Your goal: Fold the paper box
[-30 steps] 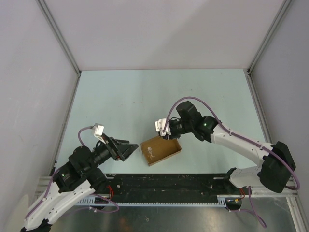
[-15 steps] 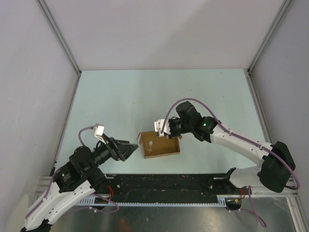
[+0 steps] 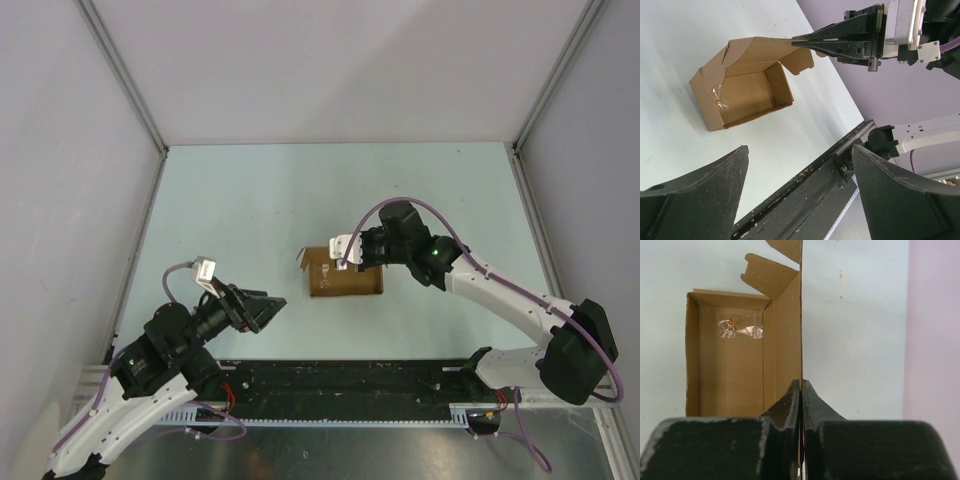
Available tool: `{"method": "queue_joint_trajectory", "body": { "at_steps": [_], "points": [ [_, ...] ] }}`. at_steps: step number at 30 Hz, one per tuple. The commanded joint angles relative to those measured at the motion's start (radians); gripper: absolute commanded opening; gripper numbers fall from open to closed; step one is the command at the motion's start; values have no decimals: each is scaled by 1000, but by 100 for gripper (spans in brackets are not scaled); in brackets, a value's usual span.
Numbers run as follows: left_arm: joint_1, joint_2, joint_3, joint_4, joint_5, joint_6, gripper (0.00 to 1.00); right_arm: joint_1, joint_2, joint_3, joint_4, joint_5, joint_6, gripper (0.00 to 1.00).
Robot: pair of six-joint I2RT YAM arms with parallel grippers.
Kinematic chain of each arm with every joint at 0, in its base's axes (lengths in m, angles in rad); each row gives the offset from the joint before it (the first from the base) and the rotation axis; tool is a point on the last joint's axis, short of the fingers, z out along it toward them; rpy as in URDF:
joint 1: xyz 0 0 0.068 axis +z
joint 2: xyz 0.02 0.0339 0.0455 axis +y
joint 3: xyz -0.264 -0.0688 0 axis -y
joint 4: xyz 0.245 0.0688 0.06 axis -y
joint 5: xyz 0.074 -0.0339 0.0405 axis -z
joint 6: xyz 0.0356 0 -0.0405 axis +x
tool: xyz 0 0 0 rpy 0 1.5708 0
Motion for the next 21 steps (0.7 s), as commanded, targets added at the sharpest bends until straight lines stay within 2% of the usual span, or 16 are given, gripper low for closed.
{"method": "queue_joint_trajectory", "body": {
  "at_steps": [1,7,8,11,13,15,17,21],
  "points": [
    [-3,-9,-5,5,-16,-16,89,-10,30,40,89,26,-29,3],
    [-4,-9,-14,-2,-18,-23,89,-16,51,40,99,33,-2,24],
    [-3,-6,-16,-4,-18,-23,89,-18,48,40,102,22,14,32],
    [-3,0,-14,-7,-30,-22,89,-24,30,40,111,-1,35,41],
    [-3,15,3,-5,-42,-13,90,-32,13,40,148,-13,90,43],
    [-3,38,33,-13,-79,1,98,-46,-31,40,209,-44,193,48],
    [-3,57,58,-15,-128,12,100,-73,-63,40,270,-75,305,59],
    [-3,121,139,-13,-215,36,100,-118,-134,40,451,-49,596,61]
  ]
}}
